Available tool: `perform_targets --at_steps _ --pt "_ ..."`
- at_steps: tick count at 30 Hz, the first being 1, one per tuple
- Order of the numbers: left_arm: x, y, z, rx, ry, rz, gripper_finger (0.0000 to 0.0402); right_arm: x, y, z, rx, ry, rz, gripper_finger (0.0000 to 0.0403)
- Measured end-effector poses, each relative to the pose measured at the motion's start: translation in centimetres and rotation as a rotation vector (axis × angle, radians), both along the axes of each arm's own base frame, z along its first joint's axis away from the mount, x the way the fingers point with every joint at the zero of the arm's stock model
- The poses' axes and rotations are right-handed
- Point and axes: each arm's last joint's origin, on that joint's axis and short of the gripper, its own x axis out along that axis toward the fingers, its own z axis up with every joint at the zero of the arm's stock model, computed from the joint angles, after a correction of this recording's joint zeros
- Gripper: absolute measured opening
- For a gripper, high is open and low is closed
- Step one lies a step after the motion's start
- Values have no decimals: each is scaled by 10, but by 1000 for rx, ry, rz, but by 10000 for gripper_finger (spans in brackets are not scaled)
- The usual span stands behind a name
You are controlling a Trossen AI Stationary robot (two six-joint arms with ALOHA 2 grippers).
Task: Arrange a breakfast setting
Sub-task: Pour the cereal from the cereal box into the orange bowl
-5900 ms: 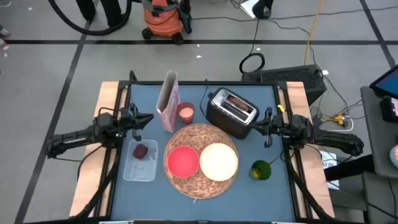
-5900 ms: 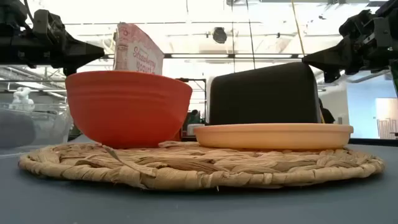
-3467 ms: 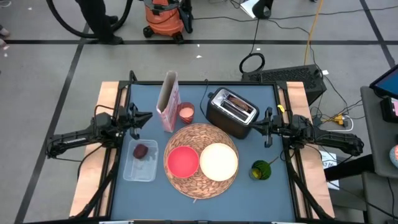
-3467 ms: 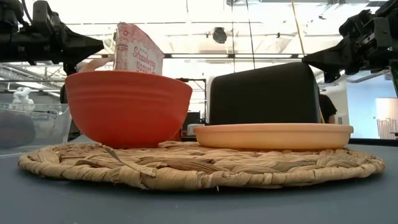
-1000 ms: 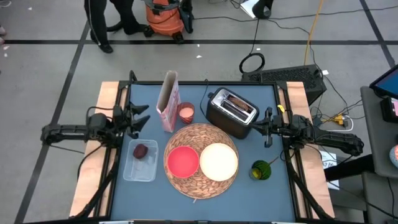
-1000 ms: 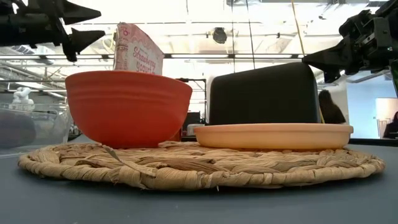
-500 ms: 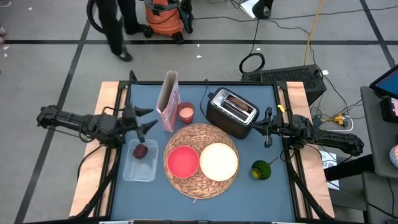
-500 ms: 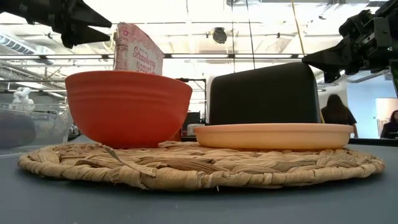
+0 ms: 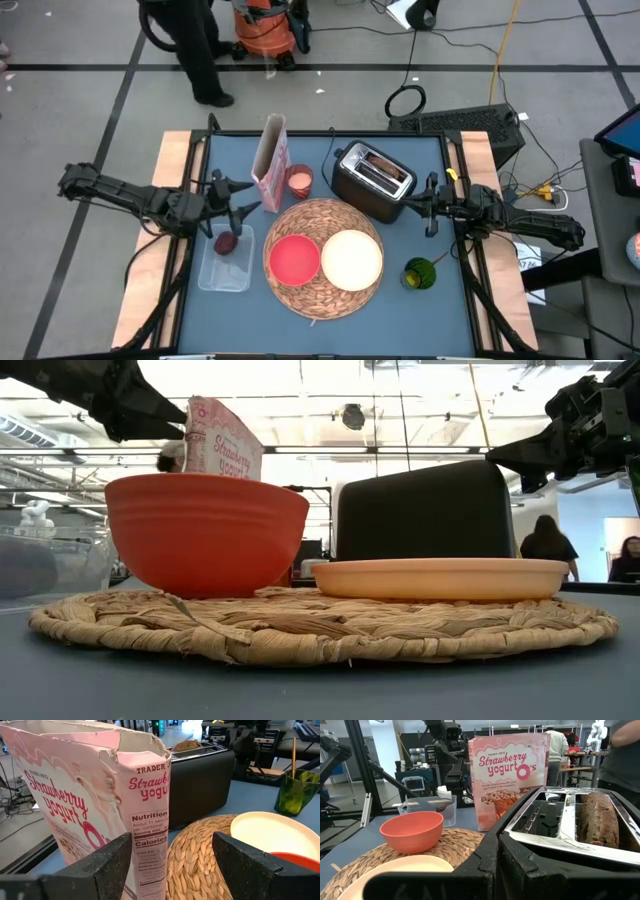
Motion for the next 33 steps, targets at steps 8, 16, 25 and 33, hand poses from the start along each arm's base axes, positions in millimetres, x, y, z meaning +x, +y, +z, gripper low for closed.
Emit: perform_targets --at_steps 8,16,25,33 --pt "0 0 0 -10 -8 3 283 0 0 0 -3 1 0 13" --pt "0 1 1 -49 -36 55 329 0 0 0 -4 1 0 13" --pt "1 -1 -1 -58 -18 1 394 0 0 0 -4 0 0 13" --pt "1 0 -1 -19 -7 11 395 0 0 0 -4 0 0 13"
